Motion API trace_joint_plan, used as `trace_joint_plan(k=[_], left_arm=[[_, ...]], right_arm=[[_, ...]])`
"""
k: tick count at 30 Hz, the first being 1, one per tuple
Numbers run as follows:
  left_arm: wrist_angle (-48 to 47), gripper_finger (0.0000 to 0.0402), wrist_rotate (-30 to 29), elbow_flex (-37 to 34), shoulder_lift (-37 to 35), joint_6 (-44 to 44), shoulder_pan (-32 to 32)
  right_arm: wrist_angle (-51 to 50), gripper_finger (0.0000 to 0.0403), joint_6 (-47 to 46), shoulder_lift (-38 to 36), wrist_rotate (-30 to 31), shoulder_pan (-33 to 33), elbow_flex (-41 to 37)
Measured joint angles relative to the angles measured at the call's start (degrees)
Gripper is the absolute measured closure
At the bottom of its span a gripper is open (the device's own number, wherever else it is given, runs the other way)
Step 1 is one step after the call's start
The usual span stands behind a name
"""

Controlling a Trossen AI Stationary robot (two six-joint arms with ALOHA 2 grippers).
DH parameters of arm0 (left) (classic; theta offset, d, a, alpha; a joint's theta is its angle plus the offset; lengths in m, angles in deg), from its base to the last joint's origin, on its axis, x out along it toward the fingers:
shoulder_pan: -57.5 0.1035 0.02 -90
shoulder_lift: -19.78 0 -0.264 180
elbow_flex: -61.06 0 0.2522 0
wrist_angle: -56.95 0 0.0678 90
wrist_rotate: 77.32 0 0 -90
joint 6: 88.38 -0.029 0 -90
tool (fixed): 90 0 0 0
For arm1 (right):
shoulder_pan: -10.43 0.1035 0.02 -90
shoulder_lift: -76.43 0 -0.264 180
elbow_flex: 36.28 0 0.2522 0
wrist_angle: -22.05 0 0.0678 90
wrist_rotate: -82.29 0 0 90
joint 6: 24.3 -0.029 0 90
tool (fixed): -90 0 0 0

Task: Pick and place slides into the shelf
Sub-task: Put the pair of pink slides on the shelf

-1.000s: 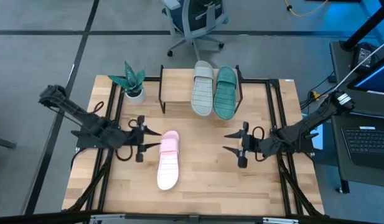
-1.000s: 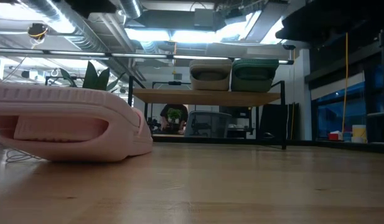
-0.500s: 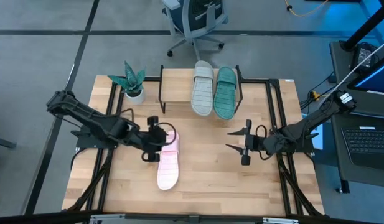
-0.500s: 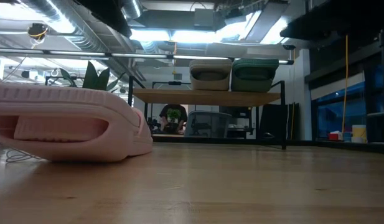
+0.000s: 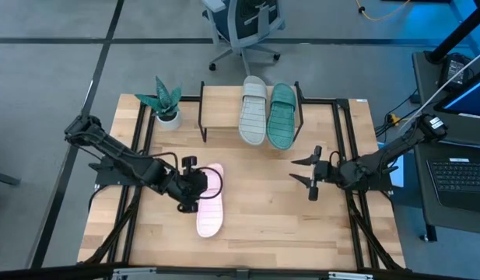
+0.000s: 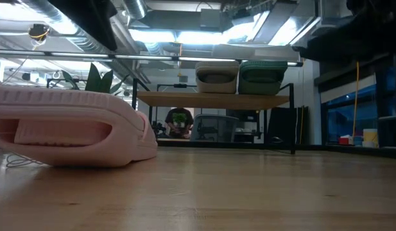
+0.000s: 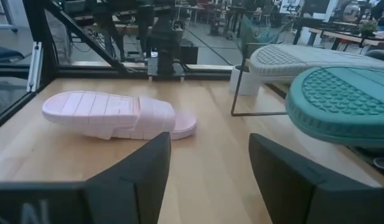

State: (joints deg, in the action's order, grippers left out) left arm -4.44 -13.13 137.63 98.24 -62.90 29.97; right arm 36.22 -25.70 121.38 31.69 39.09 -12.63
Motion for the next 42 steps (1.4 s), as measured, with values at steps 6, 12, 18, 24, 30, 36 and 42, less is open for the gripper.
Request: trace_joint_plan(k=[6, 12, 18, 24, 30, 36, 42], left_arm=[[0.24, 0.0244, 0.64, 0.04, 3.24, 2.36, -2.11], [0.05, 0.0244, -0.65, 0.02, 9.43, 4.39, -3.02], [0.03, 0.0244, -0.6, 0.02, 12.94, 4.36, -2.97], [0.37, 0.0244, -0.2, 0.0, 13.53, 4.37, -2.97], [2.15, 0.0244, -0.21, 0.0, 13.53, 4.37, -2.97], [2.68, 0.0244, 0.28, 0.0, 13.53, 3.81, -2.97], [2.68, 0.0244, -3.24, 0.0, 13.53, 2.95, -2.71]], right_arm=[[1.89, 0.0185, -0.01, 0.0, -0.02, 0.0, 0.0], [2.73, 0.0185, 0.03, 0.06, -0.02, 0.0, 0.0], [2.74, 0.0185, 0.02, 0.07, -0.02, 0.0, 0.0], [2.74, 0.0185, 0.16, 0.07, -0.02, 0.01, 0.0], [2.72, 0.0185, 0.14, 0.07, -0.02, 0.0, 0.0], [2.59, 0.0185, 0.25, 0.07, -0.02, 0.0, 0.0], [2.25, 0.0185, 0.38, 0.07, -0.02, 0.0, 0.0]])
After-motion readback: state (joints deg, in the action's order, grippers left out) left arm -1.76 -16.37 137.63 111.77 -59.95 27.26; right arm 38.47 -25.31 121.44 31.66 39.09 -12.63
